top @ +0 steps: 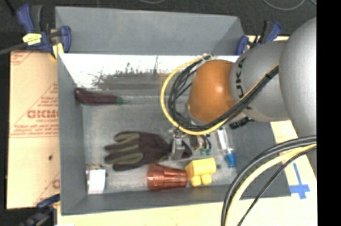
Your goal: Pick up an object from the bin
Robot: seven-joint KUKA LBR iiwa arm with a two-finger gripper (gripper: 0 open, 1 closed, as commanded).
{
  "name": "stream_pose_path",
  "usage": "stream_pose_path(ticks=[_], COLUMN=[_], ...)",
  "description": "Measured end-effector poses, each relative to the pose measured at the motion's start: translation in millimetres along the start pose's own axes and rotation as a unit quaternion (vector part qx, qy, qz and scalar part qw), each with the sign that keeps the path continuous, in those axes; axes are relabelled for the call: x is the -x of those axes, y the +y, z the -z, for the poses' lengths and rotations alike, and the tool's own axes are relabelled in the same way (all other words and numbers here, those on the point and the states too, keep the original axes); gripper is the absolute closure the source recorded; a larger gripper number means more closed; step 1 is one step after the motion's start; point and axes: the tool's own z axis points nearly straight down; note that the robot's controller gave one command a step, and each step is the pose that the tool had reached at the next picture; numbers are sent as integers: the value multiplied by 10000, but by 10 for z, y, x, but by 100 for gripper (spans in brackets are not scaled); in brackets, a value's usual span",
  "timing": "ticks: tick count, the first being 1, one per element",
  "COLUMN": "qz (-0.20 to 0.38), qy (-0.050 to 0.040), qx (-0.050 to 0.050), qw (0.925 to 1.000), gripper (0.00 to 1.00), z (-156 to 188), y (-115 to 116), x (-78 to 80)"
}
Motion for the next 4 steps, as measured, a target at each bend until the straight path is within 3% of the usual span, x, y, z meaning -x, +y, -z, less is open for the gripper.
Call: stream_pose_path(ticks=[2,4], qz=[1,4], qy=[24,-36], qx=[-1,1], qw=[10000,10000], gripper=[100,100], z=[407,727], y=[-2,-3], x=[-8,23])
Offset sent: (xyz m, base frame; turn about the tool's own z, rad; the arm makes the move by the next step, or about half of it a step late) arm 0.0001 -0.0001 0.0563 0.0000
